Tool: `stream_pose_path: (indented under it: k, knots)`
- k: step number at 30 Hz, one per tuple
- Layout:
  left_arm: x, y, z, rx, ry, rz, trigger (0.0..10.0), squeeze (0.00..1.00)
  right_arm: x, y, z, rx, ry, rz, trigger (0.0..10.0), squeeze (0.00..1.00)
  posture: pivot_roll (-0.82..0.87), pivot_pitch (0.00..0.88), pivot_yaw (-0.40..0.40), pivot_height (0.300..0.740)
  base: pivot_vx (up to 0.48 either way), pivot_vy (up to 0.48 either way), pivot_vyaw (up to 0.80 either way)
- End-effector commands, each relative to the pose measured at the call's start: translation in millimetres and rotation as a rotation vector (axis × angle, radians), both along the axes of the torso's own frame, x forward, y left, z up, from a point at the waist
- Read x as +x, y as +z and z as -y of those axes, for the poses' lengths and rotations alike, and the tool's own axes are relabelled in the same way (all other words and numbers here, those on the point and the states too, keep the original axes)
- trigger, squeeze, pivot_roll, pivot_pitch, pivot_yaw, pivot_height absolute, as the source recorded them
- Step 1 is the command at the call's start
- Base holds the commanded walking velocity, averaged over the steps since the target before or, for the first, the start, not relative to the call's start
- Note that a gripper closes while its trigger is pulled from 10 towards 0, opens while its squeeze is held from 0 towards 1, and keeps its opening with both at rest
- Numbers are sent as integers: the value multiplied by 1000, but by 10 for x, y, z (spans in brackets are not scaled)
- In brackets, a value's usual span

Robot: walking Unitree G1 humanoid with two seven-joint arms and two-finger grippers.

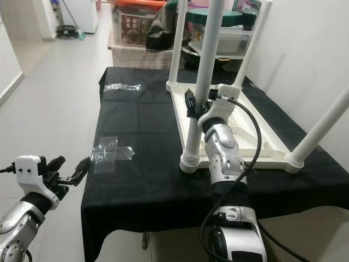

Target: Building children table

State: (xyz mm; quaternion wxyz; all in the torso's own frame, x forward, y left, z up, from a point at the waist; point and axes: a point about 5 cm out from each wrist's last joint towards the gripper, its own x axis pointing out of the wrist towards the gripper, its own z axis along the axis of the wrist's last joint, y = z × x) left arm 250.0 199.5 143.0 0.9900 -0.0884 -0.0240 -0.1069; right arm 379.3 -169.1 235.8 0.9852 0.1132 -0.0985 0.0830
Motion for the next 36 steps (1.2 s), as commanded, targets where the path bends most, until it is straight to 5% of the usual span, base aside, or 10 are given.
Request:
stream_pose_path:
  k: [1, 2, 3, 12, 13, 25, 36]
  knots:
    - [2, -29, 23, 0, -8, -7, 10000, 0, 10, 21, 4, -1, 24, -1, 10000, 620, 74, 0, -90, 740, 0, 0, 0]
    - [-2, -32, 26, 0, -9, -8, 10000, 0, 40, 69, 39, -7, 67, -2, 10000, 435, 75, 0, -90, 740, 0, 0, 0]
    - [-6, -34, 28, 0, -8, -9, 10000, 0, 69, 110, 92, -15, 90, -3, 10000, 396, 75, 0, -91, 740, 0, 0, 0]
    - [-13, -36, 18, 3, -6, -11, 10000, 0, 113, 85, 135, -72, 132, -24, 10000, 404, 76, 0, -91, 740, 0, 0, 0]
    - [-14, -33, 2, 7, -3, -11, 10000, 0, 118, -96, 99, -145, 174, -91, 0, 35, 80, 0, -92, 740, 0, 0, 0]
    - [-12, -32, -17, 15, 1, -11, 10000, 0, 161, -132, 162, -218, 208, -126, 0, 0, 77, 0, -91, 740, 0, 0, 0]
    - [-6, -32, -19, 18, 4, -10, 10000, 0, 147, -175, 221, -179, 153, -117, 0, 0, 73, 0, -90, 740, 0, 0, 0]
